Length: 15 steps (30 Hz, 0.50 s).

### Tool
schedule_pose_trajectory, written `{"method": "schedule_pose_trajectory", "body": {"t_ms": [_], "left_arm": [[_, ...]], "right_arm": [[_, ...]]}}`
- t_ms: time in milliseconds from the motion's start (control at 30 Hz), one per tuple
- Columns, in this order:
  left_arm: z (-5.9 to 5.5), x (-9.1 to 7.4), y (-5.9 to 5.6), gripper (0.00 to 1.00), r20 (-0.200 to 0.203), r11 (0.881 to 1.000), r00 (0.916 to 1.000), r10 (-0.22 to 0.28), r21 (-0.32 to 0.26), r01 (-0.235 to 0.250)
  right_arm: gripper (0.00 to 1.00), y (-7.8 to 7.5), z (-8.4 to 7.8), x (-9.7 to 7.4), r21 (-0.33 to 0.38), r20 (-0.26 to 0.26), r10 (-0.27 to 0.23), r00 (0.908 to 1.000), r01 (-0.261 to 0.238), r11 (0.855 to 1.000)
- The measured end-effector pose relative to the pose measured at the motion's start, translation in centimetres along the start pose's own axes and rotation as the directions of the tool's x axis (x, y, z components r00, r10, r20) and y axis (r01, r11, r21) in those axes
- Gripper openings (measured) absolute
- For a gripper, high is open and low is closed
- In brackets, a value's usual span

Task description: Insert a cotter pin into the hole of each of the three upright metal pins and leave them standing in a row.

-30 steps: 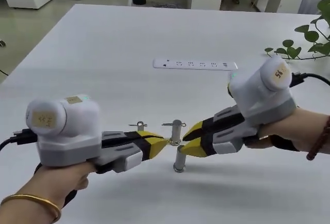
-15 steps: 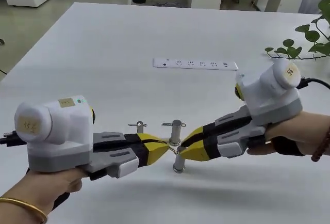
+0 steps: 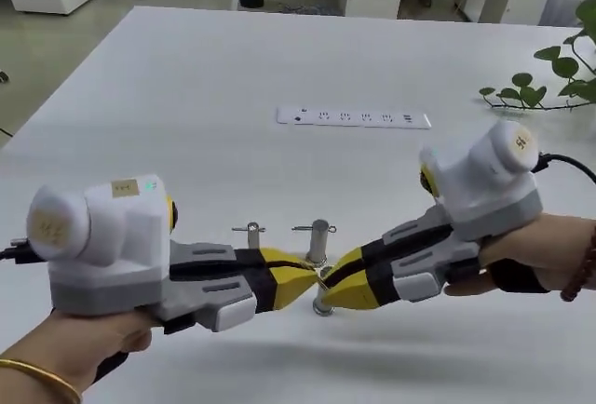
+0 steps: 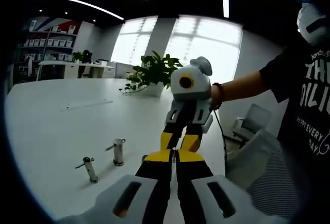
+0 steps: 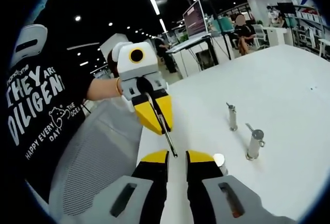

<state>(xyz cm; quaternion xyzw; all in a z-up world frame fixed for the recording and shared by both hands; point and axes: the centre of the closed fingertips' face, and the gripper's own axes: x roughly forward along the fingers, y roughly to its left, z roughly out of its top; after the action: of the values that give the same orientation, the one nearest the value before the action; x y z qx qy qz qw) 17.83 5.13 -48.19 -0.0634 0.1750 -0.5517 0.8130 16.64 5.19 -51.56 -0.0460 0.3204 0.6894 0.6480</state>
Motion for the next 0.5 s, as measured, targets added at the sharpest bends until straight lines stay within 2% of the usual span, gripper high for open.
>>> {"method": "schedule_pose_trajectory", "body": {"t_ms": [100, 167, 300, 500], "left_arm": [[-0.05, 0.1, -0.08, 0.0, -0.002, 1.0, 1.0, -0.004, 0.0, 0.004], [-0.31, 0.24, 0.04, 0.0, -0.017, 1.0, 0.9999, 0.0, 0.005, 0.0], [-0.35, 0.28, 0.01, 0.0, -0.018, 1.0, 0.9998, -0.002, 0.005, 0.003], [-0.33, 0.04, 0.55, 0.0, -0.012, 1.0, 0.9998, 0.017, -0.01, -0.017]], "right_arm": [[0.03, 0.19, 0.01, 0.3, -0.009, 0.013, 0.004, 0.9999, -0.004, 1.0], [0.0, -0.05, -0.25, 0.49, -0.012, 0.003, 0.002, 1.0, -0.002, 1.0], [0.0, 0.05, -0.4, 0.51, -0.026, -0.009, 0.007, 0.9999, -0.007, 1.0], [0.0, -0.3, -0.1, 0.29, -0.064, -0.033, -0.024, 0.9991, 0.022, 0.998]]}}
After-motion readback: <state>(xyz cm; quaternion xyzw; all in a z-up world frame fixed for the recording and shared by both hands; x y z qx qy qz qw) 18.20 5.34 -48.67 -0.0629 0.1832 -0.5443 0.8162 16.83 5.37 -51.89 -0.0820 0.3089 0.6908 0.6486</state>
